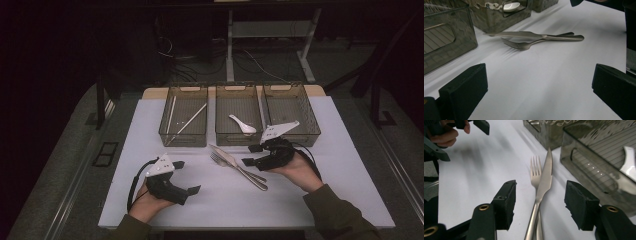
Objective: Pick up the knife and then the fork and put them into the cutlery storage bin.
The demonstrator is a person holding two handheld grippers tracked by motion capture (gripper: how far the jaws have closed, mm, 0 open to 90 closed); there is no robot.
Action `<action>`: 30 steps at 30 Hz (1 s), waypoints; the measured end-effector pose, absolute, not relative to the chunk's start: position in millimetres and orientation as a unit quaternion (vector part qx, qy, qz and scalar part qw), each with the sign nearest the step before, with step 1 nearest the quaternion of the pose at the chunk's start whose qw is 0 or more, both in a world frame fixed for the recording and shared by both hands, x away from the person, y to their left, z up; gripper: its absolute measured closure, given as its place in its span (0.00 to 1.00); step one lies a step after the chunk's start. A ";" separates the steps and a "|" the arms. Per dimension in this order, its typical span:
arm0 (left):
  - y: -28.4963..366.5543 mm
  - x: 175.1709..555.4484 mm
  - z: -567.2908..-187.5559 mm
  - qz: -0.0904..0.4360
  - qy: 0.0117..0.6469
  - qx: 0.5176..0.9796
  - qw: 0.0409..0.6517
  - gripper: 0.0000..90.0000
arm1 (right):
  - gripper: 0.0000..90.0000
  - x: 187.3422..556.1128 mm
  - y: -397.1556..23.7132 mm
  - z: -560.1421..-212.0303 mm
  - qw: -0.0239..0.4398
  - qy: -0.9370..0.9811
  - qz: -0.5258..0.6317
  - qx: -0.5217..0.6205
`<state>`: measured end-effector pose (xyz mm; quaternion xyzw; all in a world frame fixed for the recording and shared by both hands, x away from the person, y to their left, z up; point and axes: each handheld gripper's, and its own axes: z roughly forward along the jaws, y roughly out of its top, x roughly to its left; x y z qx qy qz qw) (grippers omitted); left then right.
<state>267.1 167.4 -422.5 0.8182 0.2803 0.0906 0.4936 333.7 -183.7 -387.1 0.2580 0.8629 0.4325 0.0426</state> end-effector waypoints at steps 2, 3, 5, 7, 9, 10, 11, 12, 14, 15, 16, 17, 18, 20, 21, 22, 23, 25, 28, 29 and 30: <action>168.3 266.8 -422.0 0.093 0.280 0.819 0.492 0.00 | 0.48 333.2 -181.4 -391.5 0.040 0.868 0.423 0.257; 168.3 266.6 -421.7 0.093 0.281 0.818 0.493 0.00 | 0.49 333.5 -180.1 -394.0 0.039 0.869 0.420 0.259; 168.2 266.6 -421.5 0.095 0.282 0.818 0.493 0.00 | 0.50 333.8 -177.7 -399.5 0.034 0.871 0.414 0.260; 167.9 266.0 -421.4 0.096 0.281 0.818 0.492 0.00 | 0.51 334.3 -175.0 -405.1 0.030 0.874 0.407 0.262; 167.7 265.8 -421.6 0.096 0.281 0.819 0.491 0.00 | 0.52 335.7 -172.3 -410.3 0.028 0.877 0.400 0.263; 167.5 265.7 -421.9 0.096 0.281 0.819 0.492 0.00 | 0.52 336.6 -171.1 -412.7 0.024 0.878 0.398 0.265; 167.4 265.6 -422.0 0.095 0.281 0.819 0.492 0.00 | 0.53 337.6 -169.8 -415.0 0.022 0.878 0.396 0.267; 167.6 265.7 -422.0 0.095 0.281 0.819 0.491 0.00 | 0.53 338.8 -168.6 -417.8 0.022 0.879 0.396 0.266; 168.0 265.8 -421.8 0.095 0.281 0.820 0.490 0.00 | 0.53 340.4 -165.7 -422.4 0.018 0.880 0.392 0.269; 168.0 265.9 -422.0 0.095 0.280 0.820 0.490 0.00 | 0.53 341.3 -164.3 -424.5 0.016 0.880 0.390 0.270; 168.1 265.9 -422.2 0.095 0.280 0.820 0.491 0.00 | 0.53 342.1 -162.8 -426.6 0.016 0.880 0.388 0.273; 168.0 266.0 -422.7 0.095 0.281 0.819 0.492 0.00 | 0.54 343.3 -161.8 -428.9 0.016 0.882 0.386 0.271; 168.0 266.1 -422.8 0.094 0.281 0.819 0.492 0.00 | 0.54 344.0 -160.5 -430.9 0.016 0.883 0.383 0.270; 168.1 266.7 -422.5 0.094 0.280 0.820 0.491 0.00 | 0.55 344.1 -157.6 -435.1 0.012 0.884 0.380 0.271; 168.1 266.7 -422.5 0.094 0.280 0.819 0.492 0.00 | 0.55 344.0 -156.2 -437.3 0.013 0.887 0.376 0.269; 168.2 266.5 -422.9 0.093 0.280 0.819 0.492 0.00 | 0.56 343.6 -154.6 -439.4 0.015 0.889 0.371 0.268; 168.3 266.3 -423.0 0.092 0.279 0.820 0.491 0.00 | 0.57 343.0 -153.2 -441.3 0.017 0.889 0.370 0.268; 168.5 266.2 -422.9 0.094 0.280 0.820 0.491 0.00 | 0.58 341.8 -150.2 -444.5 0.020 0.891 0.366 0.266; 168.5 265.1 -421.8 0.094 0.279 0.820 0.490 0.00 | 0.62 339.8 -147.6 -446.1 0.036 0.894 0.362 0.261; 168.4 265.1 -421.7 0.095 0.279 0.820 0.490 0.00 | 0.63 339.1 -147.1 -446.1 0.039 0.894 0.361 0.261; 168.2 265.0 -421.6 0.095 0.280 0.820 0.490 0.00 | 0.65 338.1 -146.6 -446.2 0.045 0.895 0.360 0.258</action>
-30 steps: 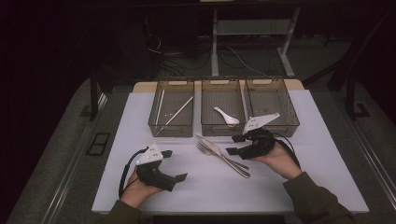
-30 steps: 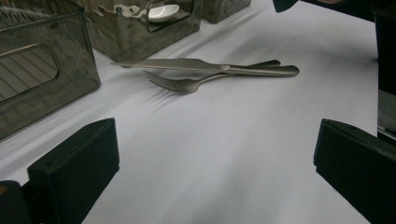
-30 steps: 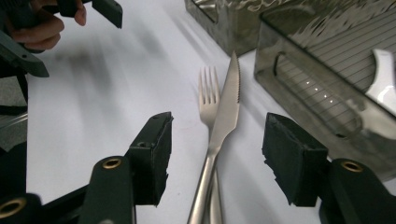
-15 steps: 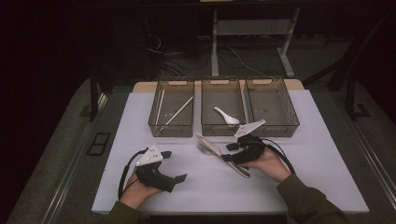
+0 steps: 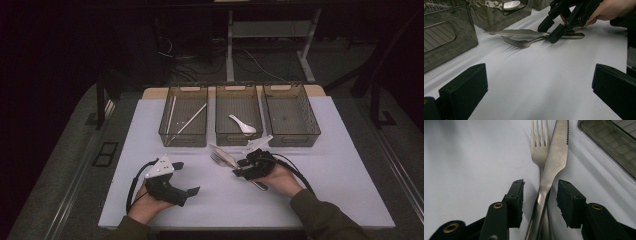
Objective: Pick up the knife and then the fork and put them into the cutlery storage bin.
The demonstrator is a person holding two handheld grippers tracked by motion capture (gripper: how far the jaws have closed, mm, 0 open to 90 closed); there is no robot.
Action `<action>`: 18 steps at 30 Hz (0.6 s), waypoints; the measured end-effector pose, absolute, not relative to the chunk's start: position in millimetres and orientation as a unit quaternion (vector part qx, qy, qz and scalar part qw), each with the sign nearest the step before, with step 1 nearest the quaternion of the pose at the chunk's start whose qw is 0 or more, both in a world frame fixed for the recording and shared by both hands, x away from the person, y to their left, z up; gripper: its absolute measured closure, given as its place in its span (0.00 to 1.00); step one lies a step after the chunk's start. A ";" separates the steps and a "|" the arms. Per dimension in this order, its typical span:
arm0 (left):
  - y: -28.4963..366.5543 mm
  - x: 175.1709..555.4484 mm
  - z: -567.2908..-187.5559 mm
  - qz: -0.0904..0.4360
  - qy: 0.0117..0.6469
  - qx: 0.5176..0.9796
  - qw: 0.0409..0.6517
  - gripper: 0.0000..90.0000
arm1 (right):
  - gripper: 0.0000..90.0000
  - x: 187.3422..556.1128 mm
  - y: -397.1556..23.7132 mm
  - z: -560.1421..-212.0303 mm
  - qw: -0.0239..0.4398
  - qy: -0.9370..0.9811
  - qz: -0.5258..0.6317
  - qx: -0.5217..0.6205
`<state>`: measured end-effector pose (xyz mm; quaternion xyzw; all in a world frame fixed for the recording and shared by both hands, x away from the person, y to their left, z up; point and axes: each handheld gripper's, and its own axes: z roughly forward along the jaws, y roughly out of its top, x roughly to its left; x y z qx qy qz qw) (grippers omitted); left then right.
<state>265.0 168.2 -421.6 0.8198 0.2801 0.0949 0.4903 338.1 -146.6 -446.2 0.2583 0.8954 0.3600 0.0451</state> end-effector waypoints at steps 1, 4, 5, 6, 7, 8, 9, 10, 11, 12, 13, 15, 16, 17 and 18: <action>167.8 265.0 -421.6 0.095 0.280 0.820 0.491 0.00 | 0.67 336.7 -146.2 -446.5 0.054 0.897 0.358 0.254; 167.0 265.1 -422.3 0.094 0.279 0.820 0.491 0.00 | 0.73 334.8 -145.2 -446.8 0.069 0.898 0.353 0.252; 166.9 265.1 -422.5 0.094 0.279 0.820 0.491 0.00 | 0.74 334.8 -145.3 -446.7 0.071 0.899 0.352 0.251; 166.8 265.1 -422.4 0.093 0.278 0.820 0.491 0.00 | 0.75 335.1 -145.6 -446.8 0.071 0.898 0.353 0.251; 166.9 265.1 -422.2 0.094 0.278 0.820 0.491 0.00 | 0.77 335.5 -146.1 -446.9 0.070 0.898 0.354 0.252; 166.8 265.2 -422.0 0.094 0.278 0.819 0.492 0.00 | 0.78 335.7 -146.4 -447.0 0.070 0.898 0.354 0.252; 166.7 265.4 -421.9 0.094 0.278 0.819 0.492 0.00 | 0.79 335.7 -146.5 -447.1 0.069 0.897 0.355 0.254; 166.5 265.7 -422.0 0.094 0.277 0.820 0.492 0.00 | 0.81 335.8 -146.8 -447.3 0.069 0.896 0.356 0.256; 166.2 265.8 -422.2 0.094 0.277 0.820 0.492 0.00 | 0.83 335.8 -146.8 -447.3 0.070 0.895 0.356 0.259; 165.9 265.8 -422.3 0.093 0.276 0.820 0.492 0.00 | 0.85 335.6 -146.9 -447.4 0.073 0.895 0.356 0.261; 165.5 265.9 -422.5 0.093 0.276 0.820 0.492 0.00 | 0.86 336.6 -147.8 -447.6 0.070 0.893 0.357 0.265; 165.3 266.2 -422.3 0.092 0.276 0.821 0.491 0.00 | 0.86 337.9 -149.0 -448.1 0.064 0.891 0.361 0.270; 165.4 266.3 -422.1 0.092 0.276 0.821 0.491 0.00 | 0.87 338.7 -149.7 -448.3 0.062 0.889 0.362 0.272; 165.3 266.4 -422.3 0.092 0.276 0.820 0.493 0.00 | 0.88 339.2 -150.0 -448.5 0.060 0.888 0.364 0.274; 165.4 266.5 -422.2 0.092 0.276 0.820 0.492 0.00 | 0.88 339.5 -150.2 -448.4 0.059 0.888 0.364 0.275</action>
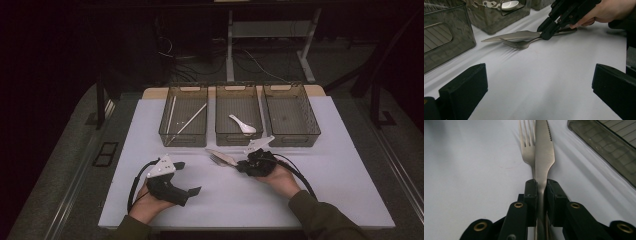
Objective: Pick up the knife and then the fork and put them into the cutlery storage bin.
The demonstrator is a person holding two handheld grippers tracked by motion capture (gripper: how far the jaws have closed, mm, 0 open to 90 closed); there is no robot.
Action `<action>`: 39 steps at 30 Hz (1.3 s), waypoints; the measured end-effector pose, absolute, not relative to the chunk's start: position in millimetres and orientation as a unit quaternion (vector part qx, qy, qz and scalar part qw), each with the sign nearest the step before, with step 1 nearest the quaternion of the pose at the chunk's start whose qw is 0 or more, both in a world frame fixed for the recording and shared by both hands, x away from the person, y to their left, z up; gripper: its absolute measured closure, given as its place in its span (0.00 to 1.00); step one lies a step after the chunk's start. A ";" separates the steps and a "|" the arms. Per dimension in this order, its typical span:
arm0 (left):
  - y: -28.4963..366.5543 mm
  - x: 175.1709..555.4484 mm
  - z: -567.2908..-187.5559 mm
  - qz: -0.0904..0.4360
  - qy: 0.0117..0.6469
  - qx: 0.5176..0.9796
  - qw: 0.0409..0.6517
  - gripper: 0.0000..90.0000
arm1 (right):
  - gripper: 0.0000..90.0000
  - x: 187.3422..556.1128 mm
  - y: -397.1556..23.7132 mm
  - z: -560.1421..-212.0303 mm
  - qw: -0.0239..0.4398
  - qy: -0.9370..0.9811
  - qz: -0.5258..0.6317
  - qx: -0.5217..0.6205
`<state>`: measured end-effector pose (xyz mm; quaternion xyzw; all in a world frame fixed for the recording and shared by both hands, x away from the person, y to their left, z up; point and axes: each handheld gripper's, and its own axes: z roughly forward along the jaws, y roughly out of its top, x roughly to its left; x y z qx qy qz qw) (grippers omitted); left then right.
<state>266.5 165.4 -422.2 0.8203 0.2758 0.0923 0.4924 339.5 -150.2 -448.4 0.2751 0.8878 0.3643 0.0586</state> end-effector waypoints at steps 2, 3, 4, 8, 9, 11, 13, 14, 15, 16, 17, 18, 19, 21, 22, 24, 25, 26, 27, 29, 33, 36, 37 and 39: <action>165.4 266.7 -422.2 0.092 0.276 0.821 0.492 0.00 | 0.88 339.8 -150.5 -448.6 0.059 0.888 0.365 0.275; 165.4 266.7 -422.1 0.092 0.276 0.820 0.492 0.00 | 0.88 339.9 -150.7 -448.6 0.058 0.887 0.366 0.275; 165.3 266.7 -422.1 0.092 0.276 0.820 0.493 0.00 | 0.88 340.0 -150.8 -448.5 0.058 0.887 0.366 0.276; 165.8 266.8 -421.9 0.092 0.276 0.821 0.491 0.00 | 0.88 340.4 -151.2 -447.9 0.055 0.887 0.366 0.276; 166.0 266.8 -421.9 0.092 0.276 0.822 0.490 0.00 | 0.88 340.4 -151.2 -447.9 0.055 0.887 0.366 0.275; 166.1 266.8 -421.7 0.092 0.276 0.821 0.491 0.00 | 0.88 340.6 -151.8 -447.5 0.054 0.886 0.367 0.277; 166.1 266.7 -421.6 0.092 0.276 0.821 0.491 0.00 | 0.88 341.2 -152.8 -446.7 0.054 0.886 0.369 0.276; 166.2 266.7 -421.6 0.092 0.276 0.821 0.491 0.00 | 0.88 341.4 -153.4 -446.3 0.054 0.885 0.371 0.276; 166.2 266.7 -421.5 0.092 0.276 0.821 0.491 0.00 | 0.88 341.7 -154.1 -445.8 0.052 0.884 0.372 0.277; 166.3 266.7 -421.5 0.092 0.276 0.821 0.491 0.00 | 0.88 341.9 -154.7 -445.5 0.051 0.884 0.374 0.278; 166.3 266.6 -421.4 0.092 0.276 0.821 0.492 0.00 | 0.88 342.0 -155.3 -445.2 0.050 0.883 0.375 0.279; 166.2 266.6 -421.4 0.092 0.276 0.820 0.492 0.00 | 0.88 342.2 -155.7 -445.0 0.049 0.882 0.375 0.280; 166.2 266.6 -421.3 0.092 0.276 0.821 0.492 0.00 | 0.88 342.5 -156.1 -444.8 0.048 0.882 0.375 0.279; 166.2 266.5 -421.3 0.092 0.276 0.821 0.492 0.00 | 0.88 342.7 -157.3 -444.6 0.045 0.880 0.381 0.279; 166.2 266.5 -421.3 0.092 0.276 0.820 0.492 0.00 | 0.88 343.1 -157.8 -444.2 0.044 0.880 0.382 0.279; 166.3 266.6 -421.3 0.092 0.276 0.820 0.492 0.00 | 0.88 343.5 -158.7 -443.7 0.044 0.880 0.383 0.278; 166.3 266.6 -421.3 0.092 0.276 0.821 0.492 0.00 | 0.88 343.6 -159.3 -443.3 0.043 0.880 0.383 0.279; 166.3 266.7 -421.3 0.092 0.276 0.820 0.492 0.00 | 0.88 343.8 -159.8 -443.0 0.041 0.878 0.385 0.280; 166.3 266.7 -421.3 0.092 0.276 0.820 0.492 0.00 | 0.88 343.8 -160.1 -442.5 0.040 0.878 0.386 0.281; 166.3 266.6 -421.2 0.092 0.276 0.820 0.493 0.00 | 0.88 343.8 -161.1 -441.0 0.041 0.877 0.388 0.281; 166.1 266.6 -421.2 0.092 0.275 0.821 0.492 0.00 | 0.88 343.3 -163.2 -437.6 0.042 0.875 0.393 0.281; 166.4 266.6 -420.9 0.093 0.275 0.821 0.492 0.00 | 0.88 343.3 -164.7 -435.1 0.041 0.872 0.398 0.281; 166.4 266.6 -420.9 0.093 0.275 0.821 0.492 0.00 | 0.88 343.2 -165.4 -434.2 0.039 0.872 0.398 0.281; 166.3 266.6 -420.9 0.093 0.275 0.821 0.492 0.00 | 0.88 343.0 -166.7 -431.7 0.039 0.871 0.401 0.281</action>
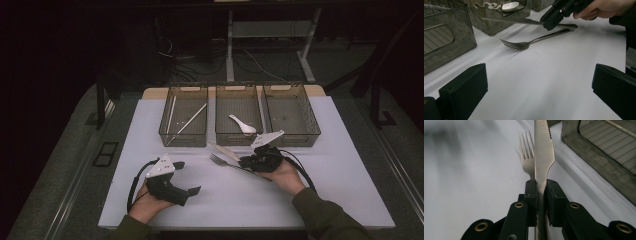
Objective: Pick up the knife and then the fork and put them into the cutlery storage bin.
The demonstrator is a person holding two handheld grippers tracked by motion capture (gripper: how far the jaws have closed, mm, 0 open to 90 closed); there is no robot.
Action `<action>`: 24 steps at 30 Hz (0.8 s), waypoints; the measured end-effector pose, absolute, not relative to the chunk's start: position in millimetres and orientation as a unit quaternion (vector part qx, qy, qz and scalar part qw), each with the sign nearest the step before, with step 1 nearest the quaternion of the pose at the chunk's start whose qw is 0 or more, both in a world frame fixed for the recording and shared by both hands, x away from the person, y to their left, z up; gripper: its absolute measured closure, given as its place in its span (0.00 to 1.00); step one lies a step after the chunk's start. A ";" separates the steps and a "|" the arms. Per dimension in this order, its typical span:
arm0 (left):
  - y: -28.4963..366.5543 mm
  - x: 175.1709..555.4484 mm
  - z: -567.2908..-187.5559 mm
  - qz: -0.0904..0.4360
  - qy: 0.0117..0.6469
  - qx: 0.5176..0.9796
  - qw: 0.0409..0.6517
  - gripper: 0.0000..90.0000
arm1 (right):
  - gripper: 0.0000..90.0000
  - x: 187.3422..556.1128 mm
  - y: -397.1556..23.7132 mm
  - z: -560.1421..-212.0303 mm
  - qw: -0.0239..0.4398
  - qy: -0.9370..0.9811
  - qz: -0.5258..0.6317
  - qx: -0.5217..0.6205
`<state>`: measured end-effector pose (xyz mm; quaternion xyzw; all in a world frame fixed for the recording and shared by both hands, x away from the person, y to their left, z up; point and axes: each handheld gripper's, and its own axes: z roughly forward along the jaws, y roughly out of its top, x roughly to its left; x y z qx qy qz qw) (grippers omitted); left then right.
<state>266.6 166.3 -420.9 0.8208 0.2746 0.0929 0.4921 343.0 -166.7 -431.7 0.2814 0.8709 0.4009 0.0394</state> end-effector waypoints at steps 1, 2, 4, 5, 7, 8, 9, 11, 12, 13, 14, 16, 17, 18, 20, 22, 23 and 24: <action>166.3 266.6 -421.0 0.093 0.275 0.821 0.492 0.00 | 0.88 343.1 -167.7 -430.4 0.037 0.870 0.403 0.282; 166.2 266.6 -421.0 0.093 0.275 0.821 0.492 0.00 | 0.88 342.9 -168.8 -429.0 0.036 0.870 0.404 0.282; 166.2 266.6 -421.1 0.093 0.275 0.821 0.492 0.00 | 0.88 342.7 -170.9 -426.1 0.034 0.869 0.404 0.284; 166.2 266.7 -421.1 0.093 0.275 0.821 0.492 0.00 | 0.88 342.7 -172.2 -424.7 0.035 0.868 0.406 0.283; 166.1 266.8 -421.2 0.093 0.275 0.821 0.491 0.00 | 0.88 342.8 -174.8 -422.0 0.034 0.867 0.408 0.285; 166.2 266.8 -421.2 0.093 0.275 0.821 0.492 0.00 | 0.88 343.0 -176.3 -420.6 0.035 0.866 0.408 0.287; 166.1 266.8 -421.2 0.093 0.275 0.821 0.492 0.00 | 0.88 343.2 -177.8 -419.4 0.034 0.865 0.410 0.288; 166.1 266.9 -421.3 0.093 0.275 0.821 0.491 0.00 | 0.88 343.5 -180.9 -416.7 0.037 0.862 0.414 0.290; 166.2 267.0 -421.4 0.093 0.275 0.822 0.491 0.00 | 0.88 343.8 -182.5 -415.3 0.038 0.861 0.416 0.291; 166.2 266.9 -421.4 0.093 0.276 0.821 0.491 0.00 | 0.88 344.1 -184.3 -413.7 0.037 0.859 0.418 0.293; 166.4 267.0 -421.4 0.093 0.276 0.821 0.491 0.00 | 0.88 344.6 -186.0 -412.1 0.038 0.858 0.418 0.294; 166.6 267.0 -421.2 0.093 0.276 0.821 0.491 0.00 | 0.88 345.6 -189.0 -408.4 0.042 0.857 0.420 0.297; 166.7 267.0 -421.3 0.093 0.276 0.821 0.491 0.00 | 0.88 346.1 -190.6 -406.2 0.042 0.856 0.421 0.298; 166.9 267.1 -421.3 0.093 0.276 0.821 0.491 0.00 | 0.88 346.6 -192.0 -404.2 0.044 0.854 0.423 0.299; 167.2 267.3 -421.5 0.094 0.276 0.821 0.491 0.00 | 0.88 347.4 -194.4 -400.5 0.046 0.852 0.425 0.302; 167.5 267.5 -421.9 0.095 0.277 0.820 0.492 0.00 | 0.88 348.2 -196.5 -397.6 0.048 0.853 0.424 0.302; 167.7 267.6 -421.9 0.095 0.277 0.819 0.492 0.00 | 0.88 348.7 -197.6 -396.6 0.048 0.852 0.425 0.303; 168.1 267.8 -421.7 0.095 0.277 0.821 0.491 0.00 | 0.88 349.2 -198.5 -395.7 0.050 0.851 0.424 0.305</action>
